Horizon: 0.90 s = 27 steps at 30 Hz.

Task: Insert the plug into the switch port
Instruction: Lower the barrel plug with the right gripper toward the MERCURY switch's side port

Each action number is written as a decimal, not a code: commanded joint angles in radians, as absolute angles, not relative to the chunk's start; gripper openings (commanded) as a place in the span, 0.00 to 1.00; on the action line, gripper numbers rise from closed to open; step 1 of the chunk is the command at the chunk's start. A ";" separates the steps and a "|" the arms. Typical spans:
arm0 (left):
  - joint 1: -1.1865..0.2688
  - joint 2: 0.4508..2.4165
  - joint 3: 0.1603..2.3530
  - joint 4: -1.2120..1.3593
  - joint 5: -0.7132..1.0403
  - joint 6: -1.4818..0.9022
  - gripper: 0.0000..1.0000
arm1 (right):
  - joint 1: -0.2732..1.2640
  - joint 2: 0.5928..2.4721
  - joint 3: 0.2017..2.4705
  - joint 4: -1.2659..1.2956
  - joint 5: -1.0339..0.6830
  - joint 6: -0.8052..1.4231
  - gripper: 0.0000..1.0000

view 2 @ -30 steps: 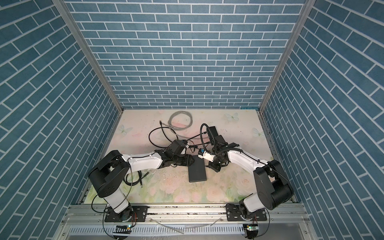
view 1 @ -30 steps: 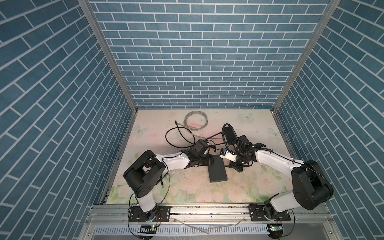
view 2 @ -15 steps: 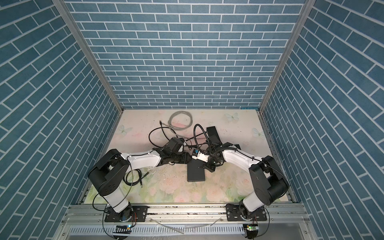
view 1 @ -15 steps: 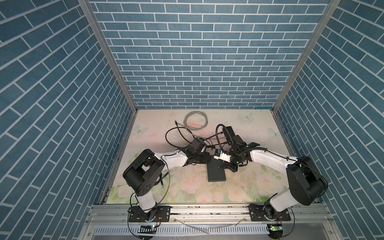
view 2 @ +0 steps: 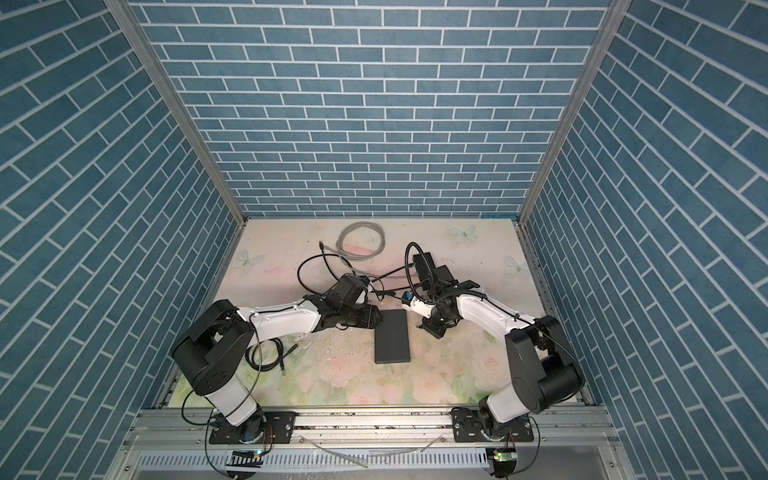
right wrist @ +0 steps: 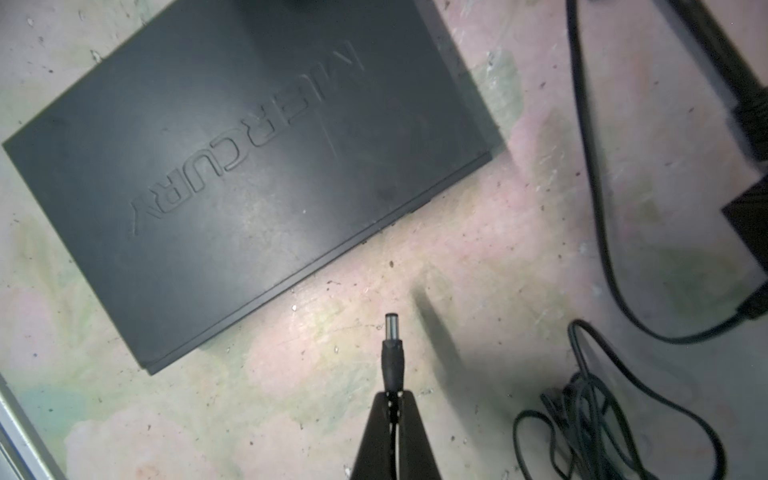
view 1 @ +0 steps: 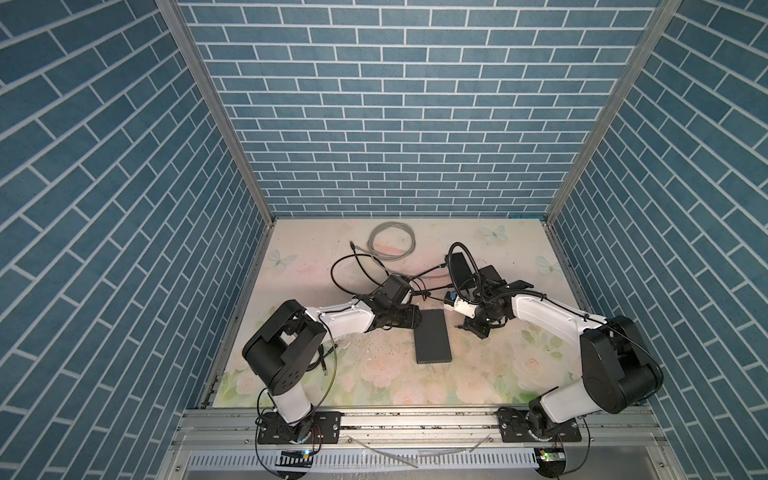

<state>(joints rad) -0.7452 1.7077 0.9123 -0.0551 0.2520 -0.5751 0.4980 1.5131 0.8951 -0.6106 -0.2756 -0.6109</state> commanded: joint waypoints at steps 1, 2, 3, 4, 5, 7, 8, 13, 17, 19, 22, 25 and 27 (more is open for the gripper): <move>-0.761 1.711 0.926 -0.072 0.268 -0.564 0.56 | 0.535 1.516 0.914 -0.602 -0.312 -0.662 0.00; -0.761 1.706 0.921 -0.070 0.268 -0.567 0.56 | 0.549 1.516 0.912 -0.592 -0.317 -0.668 0.00; -0.761 1.705 0.915 -0.068 0.266 -0.568 0.56 | 0.561 1.520 0.911 -0.587 -0.315 -0.672 0.00; -0.761 1.701 0.911 -0.065 0.263 -0.569 0.57 | 0.574 1.529 0.916 -0.585 -0.308 -0.676 0.00; -0.761 1.698 0.908 -0.065 0.259 -0.569 0.57 | 0.586 1.542 0.923 -0.587 -0.298 -0.677 0.00; -0.761 1.694 0.904 -0.064 0.256 -0.571 0.57 | 0.602 1.561 0.941 -0.596 -0.291 -0.676 0.00; -0.761 1.691 0.902 -0.066 0.254 -0.569 0.57 | 0.610 1.567 0.945 -0.595 -0.290 -0.678 0.00; -0.758 1.682 0.892 -0.076 0.234 -0.566 0.57 | 0.659 1.575 0.970 -0.567 -0.322 -0.665 0.00; -0.730 1.652 0.870 -0.092 0.217 -0.554 0.58 | 0.707 1.594 1.001 -0.518 -0.365 -0.644 0.00; -0.716 1.642 0.870 -0.118 0.207 -0.536 0.58 | 0.731 1.613 1.023 -0.509 -0.388 -0.640 0.00; -0.693 1.622 0.864 -0.140 0.201 -0.522 0.58 | 0.758 1.641 1.049 -0.499 -0.412 -0.640 0.00; -0.658 1.597 0.850 -0.155 0.199 -0.511 0.58 | 0.759 1.652 1.044 -0.487 -0.423 -0.641 0.00; -0.629 1.582 0.844 -0.173 0.199 -0.496 0.58 | 0.756 1.646 1.024 -0.483 -0.399 -0.644 0.00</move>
<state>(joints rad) -0.6579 1.6196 0.8574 -0.1383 0.2031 -0.5323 0.7551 1.6409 1.0054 -0.5079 -0.3698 -0.6327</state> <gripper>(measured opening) 0.579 0.056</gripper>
